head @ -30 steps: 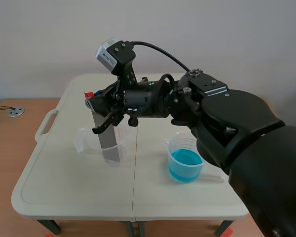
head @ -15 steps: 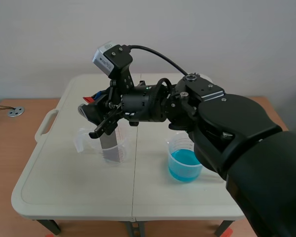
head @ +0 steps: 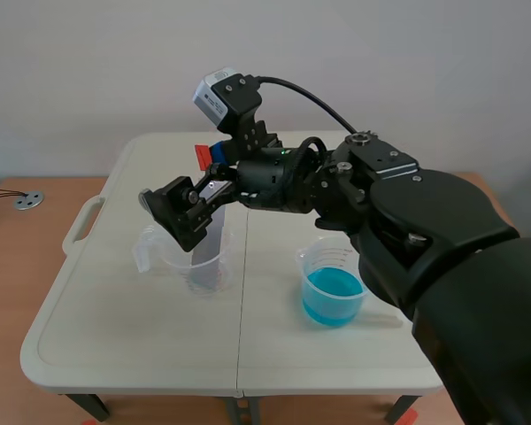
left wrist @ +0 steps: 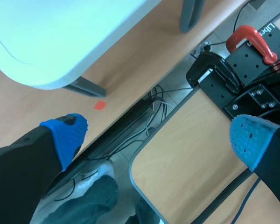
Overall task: Hold the metal plate by the orange handle, dip it into the blue solution, take it out and point at it, then put the plate back in the beaker on the left.
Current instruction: 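Return to the home posture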
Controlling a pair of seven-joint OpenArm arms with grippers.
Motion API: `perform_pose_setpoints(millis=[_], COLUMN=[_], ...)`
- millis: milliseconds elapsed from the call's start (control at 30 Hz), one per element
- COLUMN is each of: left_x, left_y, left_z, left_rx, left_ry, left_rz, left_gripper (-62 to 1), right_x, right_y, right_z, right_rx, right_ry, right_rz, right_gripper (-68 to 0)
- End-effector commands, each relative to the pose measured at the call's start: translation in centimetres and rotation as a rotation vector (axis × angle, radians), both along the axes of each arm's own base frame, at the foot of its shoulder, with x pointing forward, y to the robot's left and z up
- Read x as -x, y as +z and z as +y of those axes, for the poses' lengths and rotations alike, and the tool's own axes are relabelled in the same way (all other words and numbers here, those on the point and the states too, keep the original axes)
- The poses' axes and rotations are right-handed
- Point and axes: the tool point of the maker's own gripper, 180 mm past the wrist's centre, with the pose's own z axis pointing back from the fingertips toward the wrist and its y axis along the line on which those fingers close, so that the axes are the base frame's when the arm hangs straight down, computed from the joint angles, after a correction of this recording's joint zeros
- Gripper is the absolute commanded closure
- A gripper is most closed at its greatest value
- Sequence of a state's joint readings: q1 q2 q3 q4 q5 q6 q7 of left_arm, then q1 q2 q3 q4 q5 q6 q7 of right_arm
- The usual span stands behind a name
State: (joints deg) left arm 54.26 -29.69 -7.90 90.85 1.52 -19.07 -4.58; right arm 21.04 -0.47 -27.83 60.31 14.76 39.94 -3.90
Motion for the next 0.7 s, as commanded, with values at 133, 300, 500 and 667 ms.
perform_pose_setpoints(millis=[133,300,500,667], left_x=[-0.3,-0.3,-3.0,-8.1], left_y=[0.2,0.2,2.4,6.1], left_z=[-0.3,-0.3,-1.5,-2.6], left_rx=[0.012,0.014,0.104,0.179], left_ry=[0.004,0.004,-0.006,0.008], left_rz=[-0.012,-0.012,-0.146,-0.314], left_gripper=[-62.3,-62.3,-62.3,-62.3], right_x=[-1.9,-2.4,-1.0,1.3], right_y=[2.5,4.1,5.5,6.0], right_z=[-2.0,-4.7,-7.2,-9.1], right_rx=[-0.025,-0.051,-0.049,-0.059], right_ry=[-0.055,-0.101,-0.118,-0.135], right_rz=[-0.054,-0.073,-0.084,-0.077], right_gripper=[-66.4,-66.4,-66.4,-66.4])
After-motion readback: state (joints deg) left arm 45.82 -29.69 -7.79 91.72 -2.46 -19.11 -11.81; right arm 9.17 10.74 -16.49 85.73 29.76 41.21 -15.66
